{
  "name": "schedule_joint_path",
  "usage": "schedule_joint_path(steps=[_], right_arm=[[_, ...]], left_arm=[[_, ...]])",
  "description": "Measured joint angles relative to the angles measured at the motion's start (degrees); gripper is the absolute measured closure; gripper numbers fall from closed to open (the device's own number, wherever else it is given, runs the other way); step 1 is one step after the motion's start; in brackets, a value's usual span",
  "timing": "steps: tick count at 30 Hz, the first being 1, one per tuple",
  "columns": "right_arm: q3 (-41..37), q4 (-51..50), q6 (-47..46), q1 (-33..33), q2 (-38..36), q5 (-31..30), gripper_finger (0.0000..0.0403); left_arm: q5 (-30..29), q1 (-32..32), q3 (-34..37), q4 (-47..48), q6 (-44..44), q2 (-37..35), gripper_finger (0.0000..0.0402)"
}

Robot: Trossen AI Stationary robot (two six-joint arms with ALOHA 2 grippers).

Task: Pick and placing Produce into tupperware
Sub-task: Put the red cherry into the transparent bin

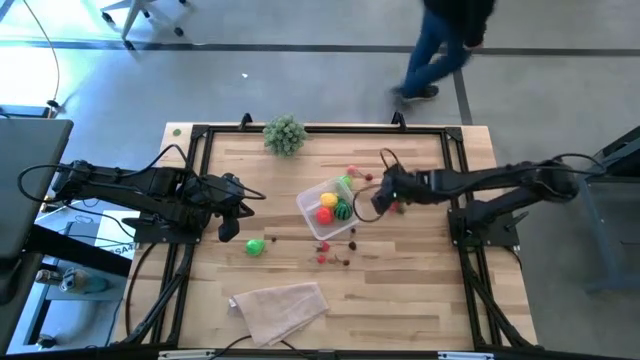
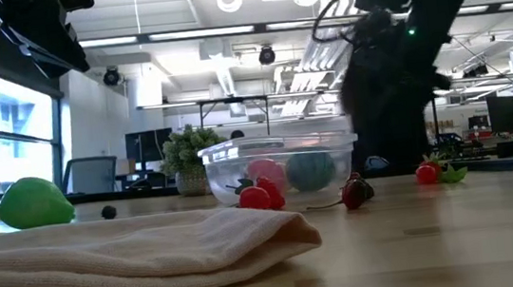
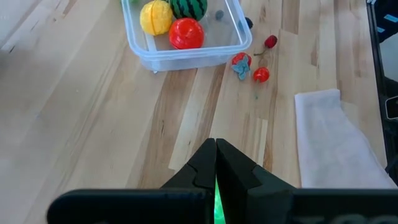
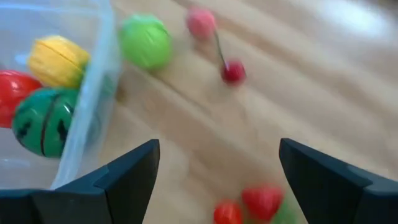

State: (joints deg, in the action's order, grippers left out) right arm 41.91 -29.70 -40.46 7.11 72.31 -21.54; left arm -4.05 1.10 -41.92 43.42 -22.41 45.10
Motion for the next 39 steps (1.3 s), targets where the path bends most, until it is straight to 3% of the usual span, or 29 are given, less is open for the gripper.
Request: schedule_joint_path(steps=[5, 10, 19, 24, 35, 39], right_arm=[[0.00, 6.80, 18.15, 4.81, 0.01, 0.72, 0.0083], [0.01, 12.50, 28.00, 8.03, 0.06, 3.06, 0.0083], [0.00, 16.46, 35.33, 19.02, 5.02, 16.48, 0.0119], [0.00, 17.56, 40.34, 22.04, 9.18, 22.46, 0.0141], [0.00, 19.09, 46.73, 22.84, 16.70, 21.05, 0.0162], [0.00, 19.18, 47.92, 23.52, 17.99, 23.65, 0.0174]], left_arm=[[0.00, -0.02, 0.01, -0.02, 0.01, 0.01, 0.0401], [0.00, -0.01, 0.00, -0.01, 0.00, 0.00, 0.0401], [0.00, 0.00, 0.01, 0.00, 0.00, 0.00, 0.0401], [0.00, -0.01, 0.01, -0.01, 0.02, 0.00, 0.0401], [0.00, -0.02, 0.01, -0.02, -0.01, 0.02, 0.0401], [0.00, -0.02, 0.01, 0.00, 0.01, 0.02, 0.0401]])
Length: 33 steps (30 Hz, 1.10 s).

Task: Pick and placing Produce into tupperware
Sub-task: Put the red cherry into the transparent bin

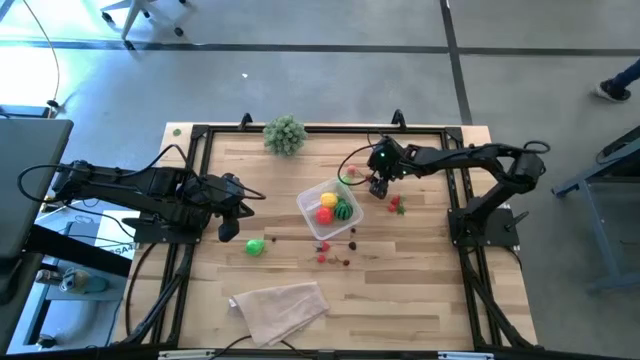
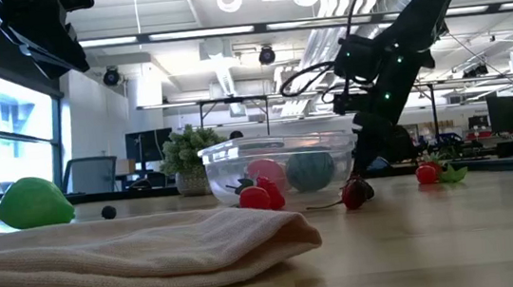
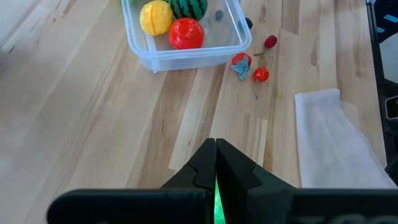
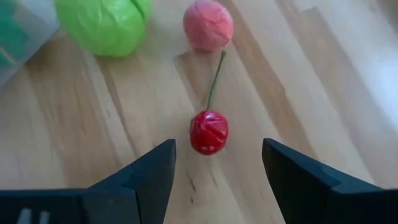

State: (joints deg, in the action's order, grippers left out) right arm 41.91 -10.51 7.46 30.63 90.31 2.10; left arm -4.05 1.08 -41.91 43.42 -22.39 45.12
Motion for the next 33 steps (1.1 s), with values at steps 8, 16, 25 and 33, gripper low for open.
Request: schedule_joint_path(steps=[8, 16, 25, 33], right_arm=[[0.00, 0.10, 1.81, 0.16, 0.13, 0.97, 0.0178], [0.00, 1.94, 4.15, 0.45, 0.61, 1.63, 0.0178], [0.02, 3.95, 5.51, 0.88, 5.02, 3.11, 0.0179], [0.02, 5.22, 5.60, 0.88, 5.29, 3.02, 0.0185]], left_arm=[[0.00, 0.01, 0.00, 0.00, -0.01, -0.02, 0.0401], [0.00, 0.02, -0.01, -0.01, 0.00, -0.02, 0.0401], [0.00, 0.00, 0.00, -0.01, -0.01, -0.01, 0.0401], [0.00, 0.02, 0.00, 0.00, 0.00, -0.02, 0.0401]])
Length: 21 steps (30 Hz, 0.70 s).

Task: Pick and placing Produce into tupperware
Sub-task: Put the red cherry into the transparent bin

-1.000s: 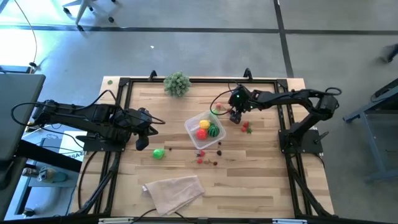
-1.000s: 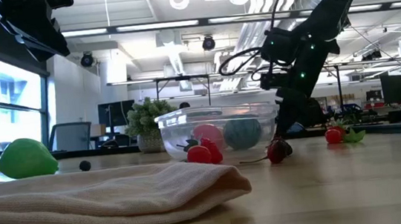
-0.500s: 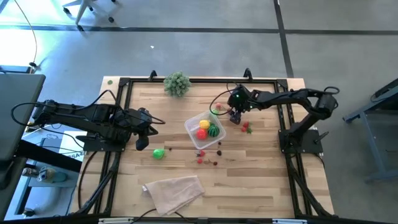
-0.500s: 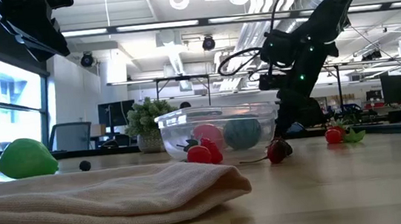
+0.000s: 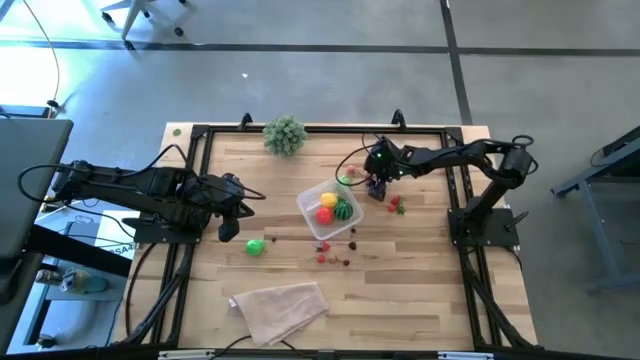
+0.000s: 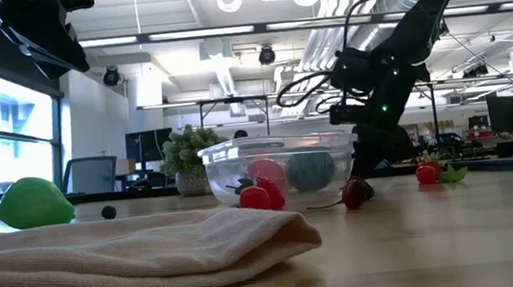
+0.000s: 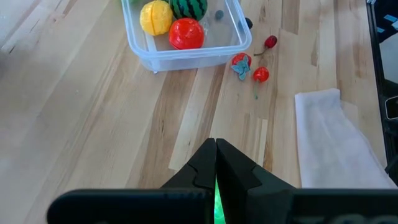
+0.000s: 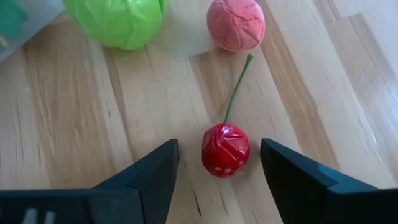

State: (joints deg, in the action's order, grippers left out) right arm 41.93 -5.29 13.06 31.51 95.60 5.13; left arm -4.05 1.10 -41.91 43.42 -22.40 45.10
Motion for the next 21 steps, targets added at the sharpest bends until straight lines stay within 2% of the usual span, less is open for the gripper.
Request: schedule_joint_path(steps=[12, 21], right_arm=[[0.00, 0.17, -0.55, 0.00, 0.11, 1.42, 0.0270], [0.00, 0.19, -0.58, 0.00, 0.11, 1.41, 0.0313]], left_arm=[[0.00, -0.01, 0.00, 0.00, 0.00, 0.00, 0.0401], [0.00, -0.02, 0.00, 0.00, 0.00, 0.01, 0.0401]])
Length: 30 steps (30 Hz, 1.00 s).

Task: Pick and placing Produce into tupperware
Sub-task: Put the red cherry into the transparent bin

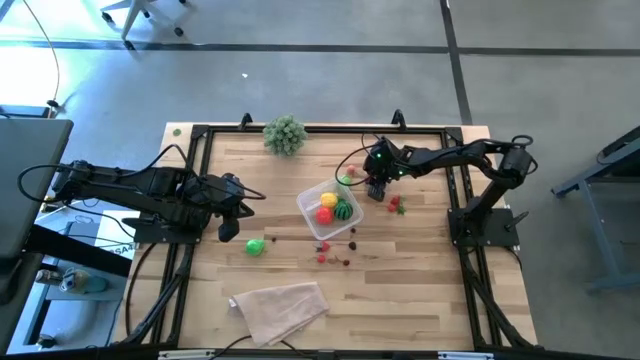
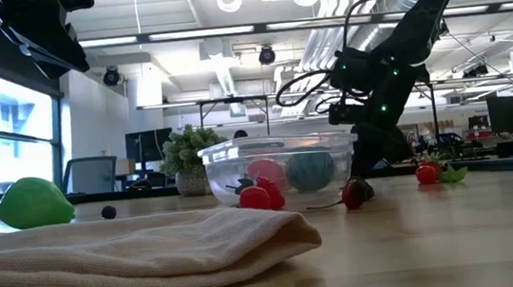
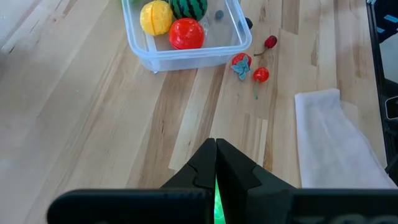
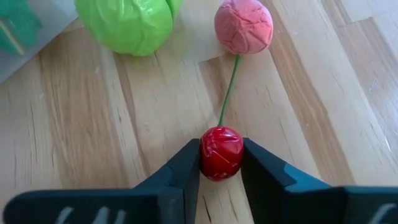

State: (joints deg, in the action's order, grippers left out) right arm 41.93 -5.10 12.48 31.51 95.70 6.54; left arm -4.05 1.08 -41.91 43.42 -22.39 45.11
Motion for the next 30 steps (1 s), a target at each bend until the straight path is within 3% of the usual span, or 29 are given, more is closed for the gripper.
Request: schedule_joint_path(steps=[16, 26, 30], right_arm=[[-0.02, -0.64, -3.03, 0.02, -1.94, -0.76, 0.0324], [-0.02, -4.28, -3.96, -0.80, -12.80, -2.46, 0.0325], [-0.02, -3.53, -5.26, -2.04, -18.58, -0.57, 0.0325]], left_arm=[[0.00, 0.00, 0.00, 0.00, 0.00, -0.01, 0.0401], [0.00, 0.02, 0.00, -0.02, -0.02, -0.01, 0.0401], [0.00, 0.02, 0.00, -0.02, -0.02, 0.00, 0.0401]])
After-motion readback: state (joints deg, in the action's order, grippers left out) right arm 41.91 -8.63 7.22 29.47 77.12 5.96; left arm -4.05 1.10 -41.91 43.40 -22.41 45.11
